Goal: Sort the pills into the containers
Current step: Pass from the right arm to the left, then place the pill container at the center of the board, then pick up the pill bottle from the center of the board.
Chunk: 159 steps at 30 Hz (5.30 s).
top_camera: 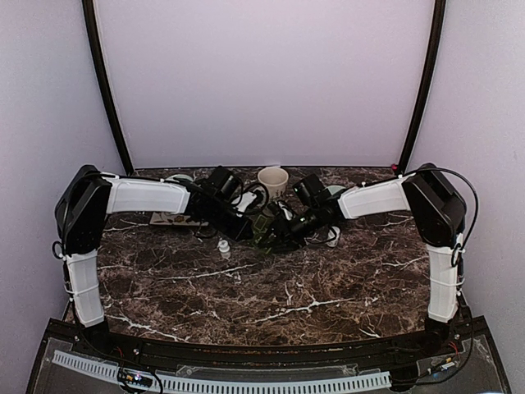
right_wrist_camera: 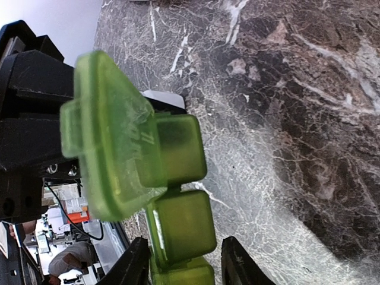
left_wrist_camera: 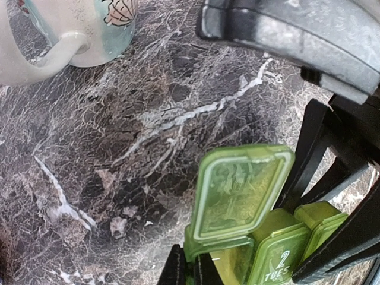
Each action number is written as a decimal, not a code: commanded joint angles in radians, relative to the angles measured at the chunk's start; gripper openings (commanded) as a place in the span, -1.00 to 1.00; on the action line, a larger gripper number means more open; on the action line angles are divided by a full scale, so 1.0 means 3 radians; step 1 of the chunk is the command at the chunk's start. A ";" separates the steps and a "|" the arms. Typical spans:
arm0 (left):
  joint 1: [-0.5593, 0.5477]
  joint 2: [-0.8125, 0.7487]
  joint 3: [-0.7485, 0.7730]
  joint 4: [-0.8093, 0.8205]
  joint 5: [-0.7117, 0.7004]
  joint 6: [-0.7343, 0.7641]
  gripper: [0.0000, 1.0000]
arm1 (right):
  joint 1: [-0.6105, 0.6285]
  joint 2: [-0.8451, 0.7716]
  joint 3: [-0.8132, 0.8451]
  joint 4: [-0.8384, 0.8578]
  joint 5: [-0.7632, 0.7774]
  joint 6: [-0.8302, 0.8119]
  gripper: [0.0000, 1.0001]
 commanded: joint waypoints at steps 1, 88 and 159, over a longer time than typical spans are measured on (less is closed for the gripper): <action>-0.0022 0.0045 0.0160 -0.0176 -0.0098 0.0067 -1.00 | 0.0006 -0.0033 0.0106 -0.0187 0.0223 -0.0203 -0.15; -0.0226 -0.1752 -0.1217 -0.0146 -0.1696 -0.1011 0.30 | 0.0731 -0.0242 0.1112 -0.1295 0.2663 -0.1210 -0.04; -0.0204 -0.1975 -0.3251 0.2149 -0.1231 -0.1063 0.38 | 0.1121 0.1447 0.3164 -0.2070 0.2398 -0.1321 -0.11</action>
